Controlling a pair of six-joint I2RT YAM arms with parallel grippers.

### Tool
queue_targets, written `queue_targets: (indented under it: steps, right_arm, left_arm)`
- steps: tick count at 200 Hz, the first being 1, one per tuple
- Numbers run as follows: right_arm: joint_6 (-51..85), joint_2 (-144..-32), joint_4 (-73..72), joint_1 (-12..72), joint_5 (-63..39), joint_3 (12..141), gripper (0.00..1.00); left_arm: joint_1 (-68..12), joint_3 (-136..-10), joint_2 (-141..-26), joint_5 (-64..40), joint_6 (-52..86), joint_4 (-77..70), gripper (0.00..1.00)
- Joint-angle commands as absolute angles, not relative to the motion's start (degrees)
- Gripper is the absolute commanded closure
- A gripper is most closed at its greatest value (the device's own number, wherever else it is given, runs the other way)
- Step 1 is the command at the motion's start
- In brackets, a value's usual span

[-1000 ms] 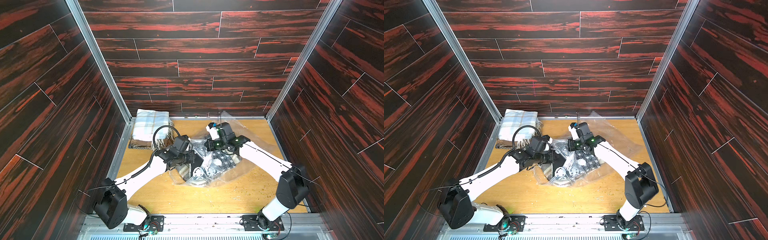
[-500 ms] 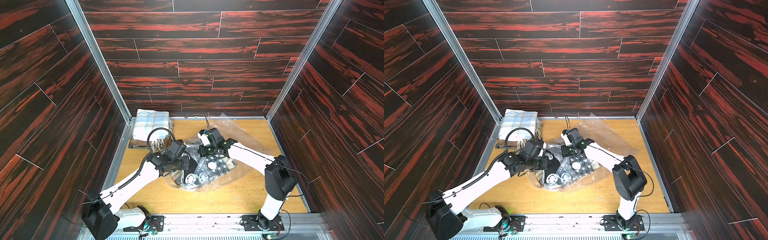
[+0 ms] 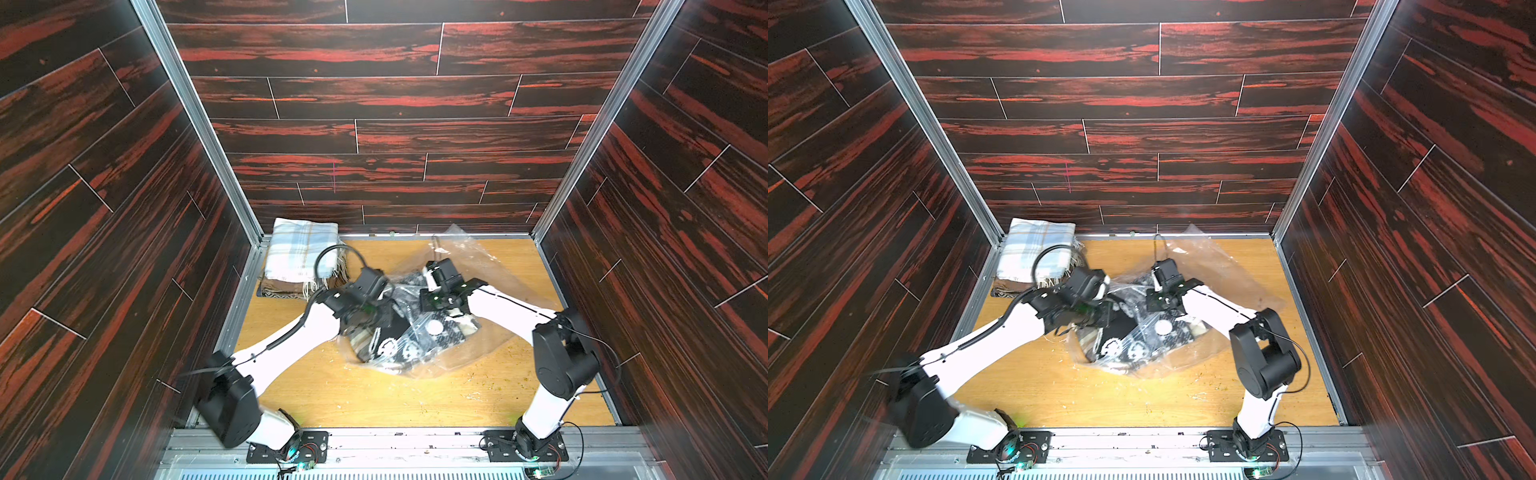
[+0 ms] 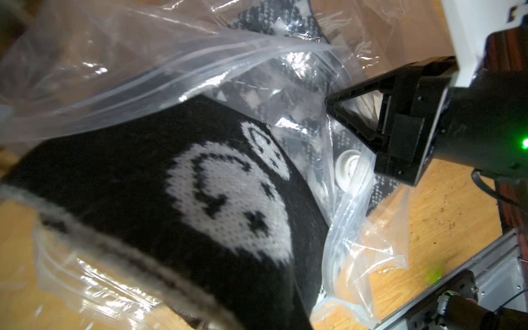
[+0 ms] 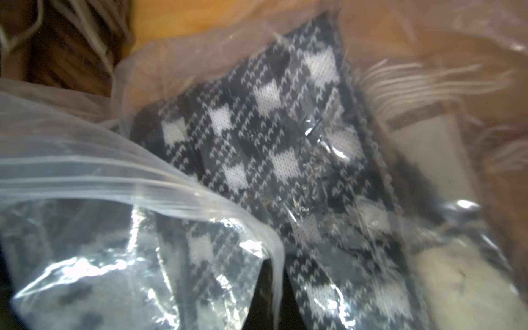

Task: Take the scarf out of the vacuum bag
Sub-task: Take out the scarf from the vacuum bag.

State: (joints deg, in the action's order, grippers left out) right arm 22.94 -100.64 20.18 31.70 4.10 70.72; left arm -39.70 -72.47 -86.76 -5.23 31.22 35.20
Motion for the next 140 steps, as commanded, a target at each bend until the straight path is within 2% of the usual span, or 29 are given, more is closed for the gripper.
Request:
queue_targets:
  steps: [1, 63, 91, 140]
  right_arm:
    - [23.41, -97.67, 22.12, 28.82, 7.04, 69.2, 1.0]
    - [21.12, -90.8, 26.05, 17.28, 8.44, 66.17, 1.0]
    - [20.07, -88.48, 26.9, 15.46, 8.92, 65.65, 1.0]
    - [16.11, -85.65, 19.83, 19.68, -5.36, 63.48, 1.0]
  left_arm:
    - [-41.17, -77.6, -90.62, -7.51, 29.53, 31.16, 1.0]
    - [-45.04, -95.52, -106.82, -9.67, 27.9, 32.19, 1.0]
    - [-45.07, -102.61, -110.26, -9.11, 26.07, 37.43, 1.0]
    - [-45.08, -103.07, -110.28, -2.67, 21.01, 43.37, 1.0]
